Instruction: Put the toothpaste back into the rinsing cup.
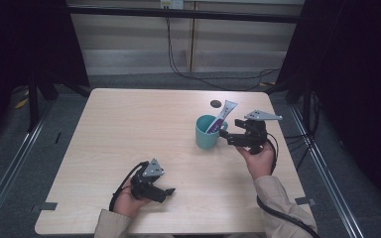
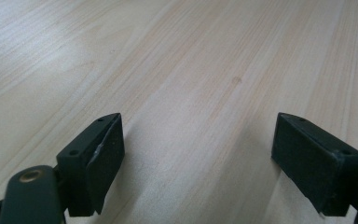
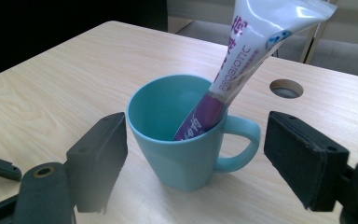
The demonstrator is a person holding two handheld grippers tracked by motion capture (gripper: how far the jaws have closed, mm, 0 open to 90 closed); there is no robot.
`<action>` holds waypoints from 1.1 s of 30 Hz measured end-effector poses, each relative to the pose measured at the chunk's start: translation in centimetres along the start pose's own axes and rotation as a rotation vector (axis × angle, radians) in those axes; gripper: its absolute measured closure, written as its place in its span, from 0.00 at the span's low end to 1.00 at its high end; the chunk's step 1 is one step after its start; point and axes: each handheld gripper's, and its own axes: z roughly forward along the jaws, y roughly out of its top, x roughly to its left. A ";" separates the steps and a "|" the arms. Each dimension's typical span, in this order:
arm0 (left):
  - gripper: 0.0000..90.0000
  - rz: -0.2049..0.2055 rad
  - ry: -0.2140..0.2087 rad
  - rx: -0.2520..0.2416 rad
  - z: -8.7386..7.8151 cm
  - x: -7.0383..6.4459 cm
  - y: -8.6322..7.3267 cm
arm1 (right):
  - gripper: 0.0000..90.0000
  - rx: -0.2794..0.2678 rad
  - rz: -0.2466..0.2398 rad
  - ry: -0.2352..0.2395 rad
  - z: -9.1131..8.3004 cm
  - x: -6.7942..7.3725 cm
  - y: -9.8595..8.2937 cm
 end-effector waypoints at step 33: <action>0.19 0.000 0.000 0.000 0.0 0.0 0.0 | 0.17 0.066 -0.043 0.042 -2.1 -0.6 -2.7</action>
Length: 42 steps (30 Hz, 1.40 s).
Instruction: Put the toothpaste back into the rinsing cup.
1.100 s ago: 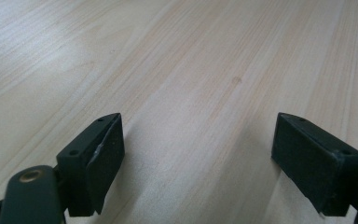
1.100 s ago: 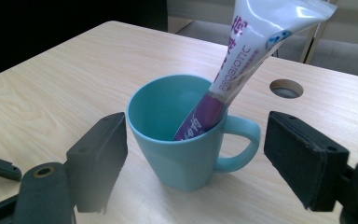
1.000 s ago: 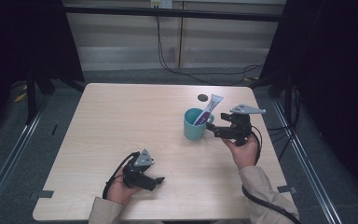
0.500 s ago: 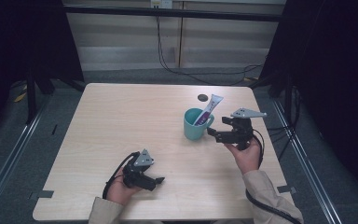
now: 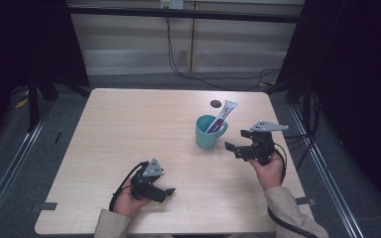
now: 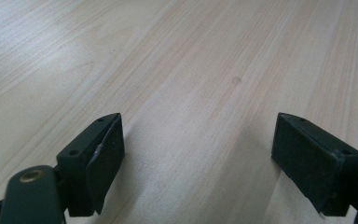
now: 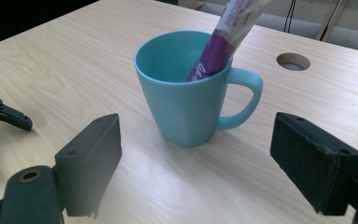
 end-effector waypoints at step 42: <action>0.19 0.000 0.000 0.000 0.0 0.0 0.0 | 0.18 0.075 -0.021 0.031 -1.7 -0.9 -4.9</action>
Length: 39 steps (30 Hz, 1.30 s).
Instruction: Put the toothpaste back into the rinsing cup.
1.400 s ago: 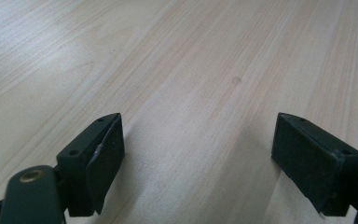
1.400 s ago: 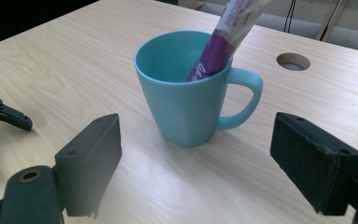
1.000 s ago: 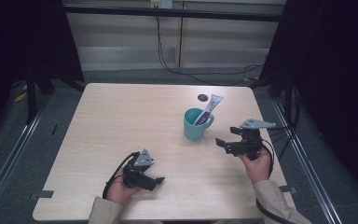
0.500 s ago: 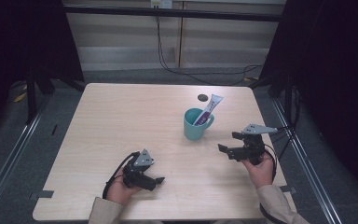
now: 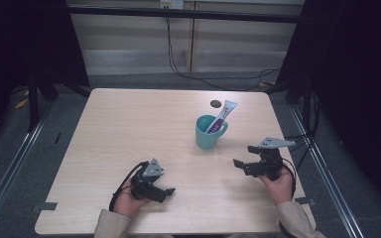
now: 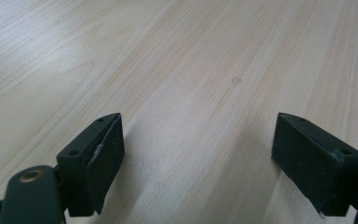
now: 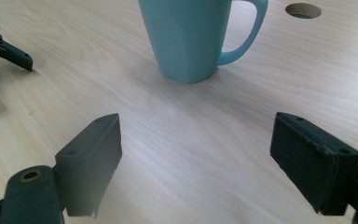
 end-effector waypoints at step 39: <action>0.19 0.000 0.000 0.000 0.0 0.0 0.0 | 0.17 0.084 -0.044 0.014 -0.2 0.0 -4.0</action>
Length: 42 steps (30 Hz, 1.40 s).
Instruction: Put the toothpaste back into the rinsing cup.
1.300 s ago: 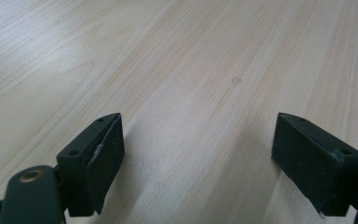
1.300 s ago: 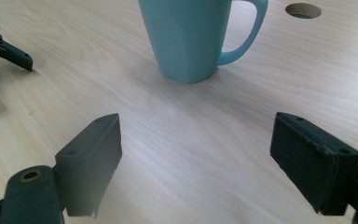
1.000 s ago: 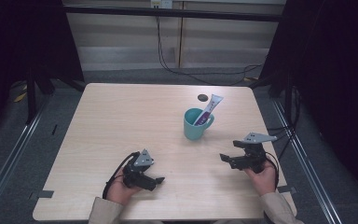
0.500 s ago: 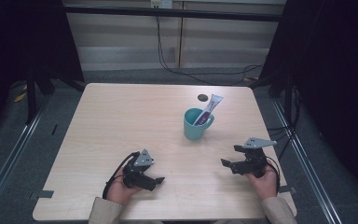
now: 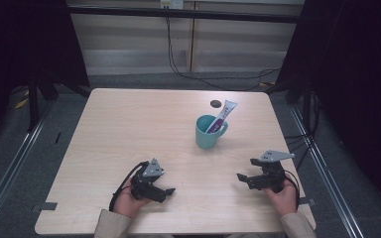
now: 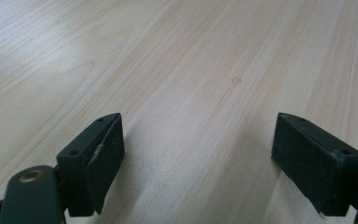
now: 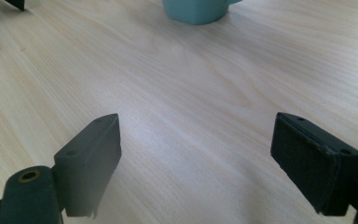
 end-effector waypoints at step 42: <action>0.19 -0.002 0.003 0.000 0.0 0.0 0.0 | 0.17 0.065 -0.045 -0.011 0.3 0.4 -2.2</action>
